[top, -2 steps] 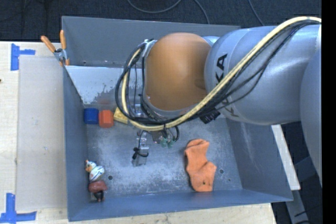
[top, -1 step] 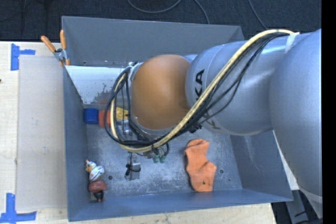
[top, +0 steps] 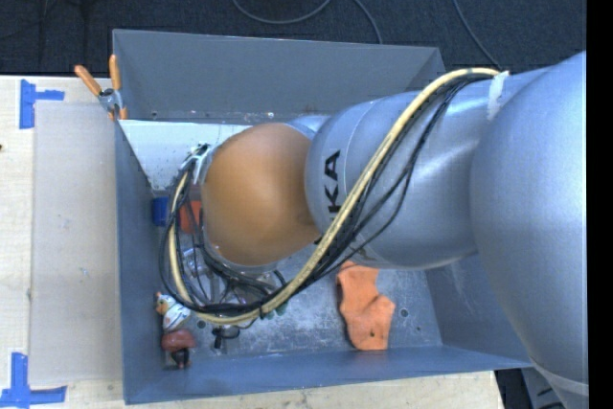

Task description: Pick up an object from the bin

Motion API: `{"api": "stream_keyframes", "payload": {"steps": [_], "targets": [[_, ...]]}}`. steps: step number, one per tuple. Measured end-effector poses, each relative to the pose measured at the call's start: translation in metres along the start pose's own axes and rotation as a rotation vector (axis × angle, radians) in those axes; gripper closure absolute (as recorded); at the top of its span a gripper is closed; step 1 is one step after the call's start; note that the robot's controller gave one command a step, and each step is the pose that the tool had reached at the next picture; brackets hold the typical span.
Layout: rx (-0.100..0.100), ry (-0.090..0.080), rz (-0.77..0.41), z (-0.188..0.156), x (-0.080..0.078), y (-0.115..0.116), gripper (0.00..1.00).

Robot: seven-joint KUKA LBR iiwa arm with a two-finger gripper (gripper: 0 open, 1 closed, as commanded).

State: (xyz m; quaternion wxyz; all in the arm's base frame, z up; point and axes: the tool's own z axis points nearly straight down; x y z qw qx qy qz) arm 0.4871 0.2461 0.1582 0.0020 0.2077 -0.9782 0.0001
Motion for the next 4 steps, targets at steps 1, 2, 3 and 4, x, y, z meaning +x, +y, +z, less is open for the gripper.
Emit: {"api": "stream_keyframes", "payload": {"steps": [1, 2, 3, 4], "targets": [[0.0, 0.006, -0.041, 0.049, -0.007, -0.004, 0.0], [0.001, -0.019, -0.347, 0.077, 0.003, 0.003, 0.0], [-0.001, -0.003, -0.462, 0.086, -0.001, 0.002, 1.0], [-0.001, -0.003, -0.461, 0.086, -0.001, 0.002, 1.0]]}}
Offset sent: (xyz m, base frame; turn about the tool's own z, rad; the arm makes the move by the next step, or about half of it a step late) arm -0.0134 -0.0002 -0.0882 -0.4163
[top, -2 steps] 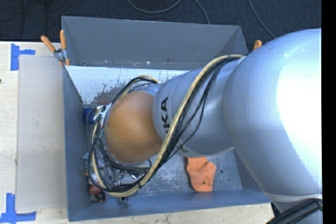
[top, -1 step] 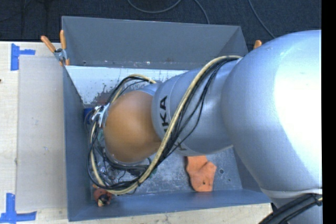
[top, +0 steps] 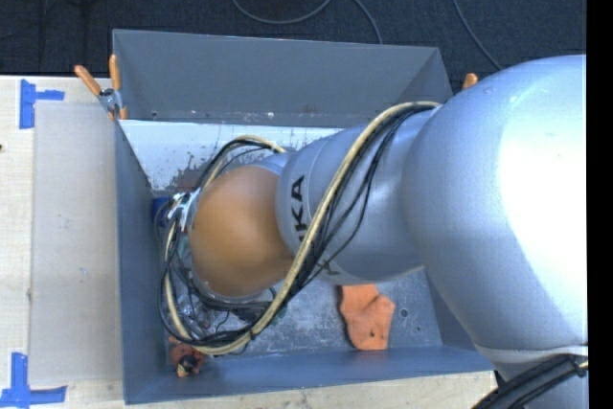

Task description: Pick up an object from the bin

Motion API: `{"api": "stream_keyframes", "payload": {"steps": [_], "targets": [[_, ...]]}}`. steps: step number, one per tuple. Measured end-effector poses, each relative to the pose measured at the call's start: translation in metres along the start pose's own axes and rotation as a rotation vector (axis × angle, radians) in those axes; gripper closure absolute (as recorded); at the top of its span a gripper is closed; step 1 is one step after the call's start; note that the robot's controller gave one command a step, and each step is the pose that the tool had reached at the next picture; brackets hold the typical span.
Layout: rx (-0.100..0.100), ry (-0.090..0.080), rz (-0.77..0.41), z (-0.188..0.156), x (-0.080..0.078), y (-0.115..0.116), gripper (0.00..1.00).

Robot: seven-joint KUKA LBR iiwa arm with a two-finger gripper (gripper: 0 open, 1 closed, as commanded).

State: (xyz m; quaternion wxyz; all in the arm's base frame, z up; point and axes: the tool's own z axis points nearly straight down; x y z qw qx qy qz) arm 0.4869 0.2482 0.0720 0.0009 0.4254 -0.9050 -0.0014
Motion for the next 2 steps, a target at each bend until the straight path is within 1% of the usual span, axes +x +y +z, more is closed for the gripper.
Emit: {"api": "stream_keyframes", "payload": {"steps": [1, 2], "targets": [[0.002, -0.006, 0.003, -0.08, -0.002, 0.0, 1.0], [-0.001, -0.001, 0.005, -0.105, 0.0, 0.0, 1.0]]}}
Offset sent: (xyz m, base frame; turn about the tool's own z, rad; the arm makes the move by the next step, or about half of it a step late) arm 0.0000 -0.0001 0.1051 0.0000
